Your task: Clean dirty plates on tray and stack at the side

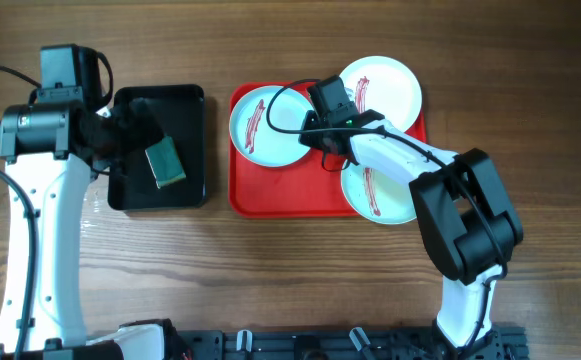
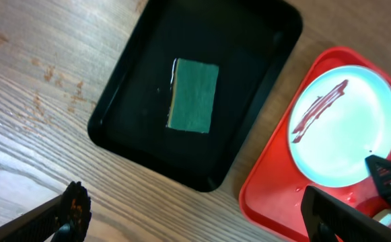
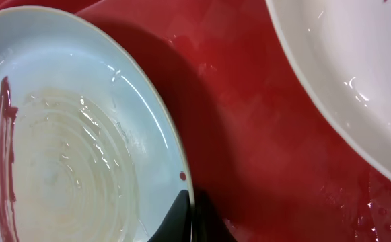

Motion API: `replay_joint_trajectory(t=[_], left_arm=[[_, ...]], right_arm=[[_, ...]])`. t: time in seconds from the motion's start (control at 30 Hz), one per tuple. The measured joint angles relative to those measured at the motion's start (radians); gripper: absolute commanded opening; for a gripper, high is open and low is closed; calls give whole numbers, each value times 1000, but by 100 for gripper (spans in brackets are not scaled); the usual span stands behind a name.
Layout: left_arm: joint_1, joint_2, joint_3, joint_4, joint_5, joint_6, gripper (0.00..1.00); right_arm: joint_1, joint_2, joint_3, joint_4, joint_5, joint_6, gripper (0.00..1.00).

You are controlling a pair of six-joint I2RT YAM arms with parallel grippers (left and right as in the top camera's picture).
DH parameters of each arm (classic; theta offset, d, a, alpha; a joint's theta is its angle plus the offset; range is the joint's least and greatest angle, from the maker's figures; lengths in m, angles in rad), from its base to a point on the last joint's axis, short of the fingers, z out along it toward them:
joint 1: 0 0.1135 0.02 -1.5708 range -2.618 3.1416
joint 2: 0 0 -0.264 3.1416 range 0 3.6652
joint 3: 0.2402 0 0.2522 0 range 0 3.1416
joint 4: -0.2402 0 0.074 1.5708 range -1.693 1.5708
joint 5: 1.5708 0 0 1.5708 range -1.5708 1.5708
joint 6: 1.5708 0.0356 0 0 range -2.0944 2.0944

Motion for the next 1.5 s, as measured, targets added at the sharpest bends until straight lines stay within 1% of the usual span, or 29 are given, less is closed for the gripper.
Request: replay_joint_trajectory(t=[0.03,0.1,0.13,0.17,0.2,0.27,0.33,0.47,0.5,0.67,0.7,0.87,0.93,1.03,1.13,1.17,1.27,1.33,1.37,1.4,1.43,1.47,1.5], left_arm=[[0,0,-12,5,0,-2,85],[0,0,-58,25,0,-22,71],[0,1,-77,38,0,-32,67],[0,1,-105,56,0,-37,60],[0,1,-137,80,1,-44,56],[0,2,-197,119,0,-55,55],[0,3,-253,172,-2,-61,52],[0,5,-356,321,-8,-71,40],[0,6,-374,351,-10,-73,38],[0,8,-478,515,-6,-69,53],[0,12,-492,539,-3,-63,54],[0,79,-510,617,6,-24,51],[0,121,-510,652,7,-5,45],[0,181,-510,700,8,13,29],[0,227,-510,727,18,29,17],[0,238,-510,731,22,35,13],[2,244,-510,732,31,40,9],[2,244,-510,731,35,43,9],[2,244,-510,730,36,43,11],[2,244,-510,729,38,43,17],[2,244,-510,728,37,47,36],[2,244,-510,722,34,50,45],[2,244,-508,710,29,51,57]], right_arm=[[0,0,1,-1,-3,0,4],[-1,0,2,-4,-8,0,4],[-1,0,2,-5,-11,0,4],[-1,0,2,-5,-12,0,4],[-1,0,2,-5,-14,0,4],[-2,0,2,-5,-15,0,4],[-2,0,2,-4,-16,0,4],[-2,0,2,-3,-18,0,4],[-2,0,2,-2,-18,0,4],[-2,0,2,2,-19,-8,4],[-2,0,2,3,-19,-10,4],[-2,0,1,3,-21,-11,4],[-2,0,2,3,-21,-11,5],[-2,0,2,3,-21,-11,5],[-2,0,2,3,-21,-11,5],[-2,0,2,3,-21,-11,5],[-2,0,2,4,-22,-11,5],[-2,0,2,4,-22,-11,5],[-2,0,2,4,-22,-11,5],[-2,0,2,4,-22,-11,5],[-2,0,2,4,-22,-11,5],[-2,0,1,4,-22,-11,5],[-2,0,2,4,-21,-11,5]])
